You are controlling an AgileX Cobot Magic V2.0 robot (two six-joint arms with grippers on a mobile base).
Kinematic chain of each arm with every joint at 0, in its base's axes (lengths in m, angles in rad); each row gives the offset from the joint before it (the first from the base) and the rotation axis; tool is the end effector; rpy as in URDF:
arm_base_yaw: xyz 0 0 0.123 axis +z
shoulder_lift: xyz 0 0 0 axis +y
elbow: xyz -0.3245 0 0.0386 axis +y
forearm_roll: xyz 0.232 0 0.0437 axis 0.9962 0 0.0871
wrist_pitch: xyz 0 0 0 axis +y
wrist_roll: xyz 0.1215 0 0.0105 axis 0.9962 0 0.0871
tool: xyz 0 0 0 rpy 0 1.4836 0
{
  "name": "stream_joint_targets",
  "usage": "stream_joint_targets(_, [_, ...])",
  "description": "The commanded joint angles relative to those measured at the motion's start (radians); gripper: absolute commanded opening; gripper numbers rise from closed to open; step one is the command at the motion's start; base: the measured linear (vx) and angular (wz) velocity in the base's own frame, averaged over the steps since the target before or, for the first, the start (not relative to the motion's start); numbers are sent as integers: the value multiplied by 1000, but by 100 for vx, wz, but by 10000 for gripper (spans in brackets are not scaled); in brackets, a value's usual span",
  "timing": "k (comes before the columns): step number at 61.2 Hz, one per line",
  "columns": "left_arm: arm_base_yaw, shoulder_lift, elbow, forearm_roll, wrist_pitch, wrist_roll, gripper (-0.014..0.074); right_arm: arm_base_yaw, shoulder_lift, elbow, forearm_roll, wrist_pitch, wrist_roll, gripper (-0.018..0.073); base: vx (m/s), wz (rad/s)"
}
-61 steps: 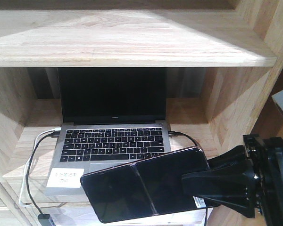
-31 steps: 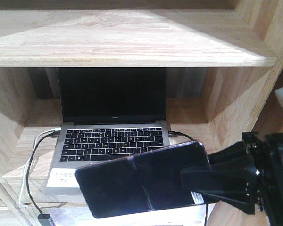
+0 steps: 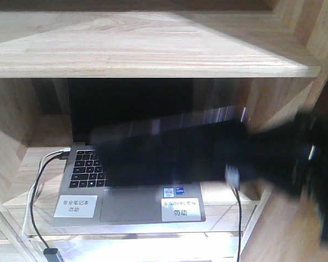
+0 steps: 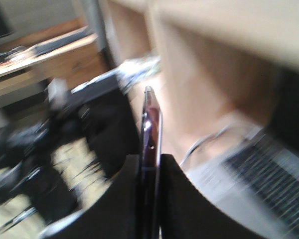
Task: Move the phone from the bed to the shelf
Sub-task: 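Raise the right gripper with the phone above the upper shelf board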
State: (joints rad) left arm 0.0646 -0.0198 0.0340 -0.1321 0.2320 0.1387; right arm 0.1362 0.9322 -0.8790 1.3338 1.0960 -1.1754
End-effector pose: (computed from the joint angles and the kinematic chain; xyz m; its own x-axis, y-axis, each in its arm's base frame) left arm 0.0280 -0.0019 0.1764 -0.1564 0.0000 -0.9877 -0.0331 0.9994 0.0052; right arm 0.1125 0.1219 0.4143 -0.3014 -0.0873 -0.9495 -0.8899 0.3832 0.2473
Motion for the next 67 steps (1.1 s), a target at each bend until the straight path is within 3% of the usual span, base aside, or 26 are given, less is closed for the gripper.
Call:
stream_joint_targets(1, [1,-6,2,-6,-73,-4,1,-4,19,-95,86,-45,-11,-4,0,0])
stream_joint_targets(22, [1,-6,2,-6,-73,-4,1,10,215,-370,93,-49,-1,-4,0,0])
stream_joint_targets(36, [1,-6,2,-6,-73,-4,1,166,403,-622,31,-141,39,-4,0,0])
stream_joint_targets(67, [1,-6,2,-6,-73,-4,1,369,780,-1047,11,-396,69,-4,0,0])
